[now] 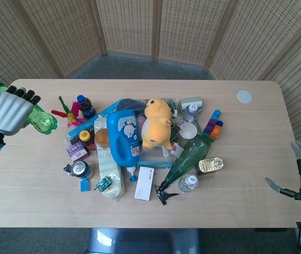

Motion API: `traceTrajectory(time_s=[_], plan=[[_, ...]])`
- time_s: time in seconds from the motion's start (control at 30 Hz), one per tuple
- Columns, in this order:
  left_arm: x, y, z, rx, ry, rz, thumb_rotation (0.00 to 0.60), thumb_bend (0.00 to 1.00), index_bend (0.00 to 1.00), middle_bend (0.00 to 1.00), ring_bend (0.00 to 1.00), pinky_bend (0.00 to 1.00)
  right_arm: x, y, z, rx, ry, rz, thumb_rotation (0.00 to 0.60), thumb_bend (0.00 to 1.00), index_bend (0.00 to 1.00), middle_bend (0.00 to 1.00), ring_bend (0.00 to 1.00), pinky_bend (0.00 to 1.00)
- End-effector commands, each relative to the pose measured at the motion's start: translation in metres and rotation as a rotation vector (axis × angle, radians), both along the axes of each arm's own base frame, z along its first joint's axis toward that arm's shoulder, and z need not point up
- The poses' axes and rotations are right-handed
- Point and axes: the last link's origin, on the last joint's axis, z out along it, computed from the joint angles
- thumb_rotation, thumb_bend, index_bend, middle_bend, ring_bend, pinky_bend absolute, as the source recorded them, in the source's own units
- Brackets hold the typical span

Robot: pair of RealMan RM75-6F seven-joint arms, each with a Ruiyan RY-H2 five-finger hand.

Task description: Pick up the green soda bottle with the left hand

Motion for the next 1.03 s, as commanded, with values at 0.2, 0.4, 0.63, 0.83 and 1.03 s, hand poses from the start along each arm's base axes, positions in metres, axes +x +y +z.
traceTrajectory(time_s=[0.2, 0.4, 0.63, 0.83, 1.03], plan=[[0.012, 0.004, -0.005, -0.007, -0.005, -0.019, 0.600, 0.02, 0.69, 0.56, 0.43, 0.61, -0.001, 0.000, 0.001, -0.004, -0.005, -0.003, 0.335, 0.00, 0.00, 0.00, 0.00, 0.00], [0.012, 0.005, -0.008, -0.011, -0.005, -0.018, 0.600, 0.02, 0.69, 0.56, 0.43, 0.61, -0.002, 0.000, 0.003, -0.006, -0.009, -0.004, 0.332, 0.00, 0.00, 0.00, 0.00, 0.00], [0.000, -0.001, -0.009, -0.027, 0.018, 0.005, 0.600, 0.02, 0.69, 0.56, 0.43, 0.61, -0.002, 0.000, 0.003, -0.004, -0.012, -0.002, 0.334, 0.00, 0.00, 0.00, 0.00, 0.00], [-0.010, -0.005, -0.008, -0.028, 0.024, 0.024, 0.600, 0.02, 0.69, 0.56, 0.43, 0.61, -0.001, 0.001, 0.002, -0.003, -0.011, 0.001, 0.332, 0.00, 0.00, 0.00, 0.00, 0.00], [-0.013, -0.006, -0.007, -0.029, 0.020, 0.030, 0.600, 0.02, 0.69, 0.56, 0.43, 0.61, -0.001, 0.001, 0.003, -0.006, -0.013, 0.000, 0.334, 0.00, 0.00, 0.00, 0.00, 0.00]])
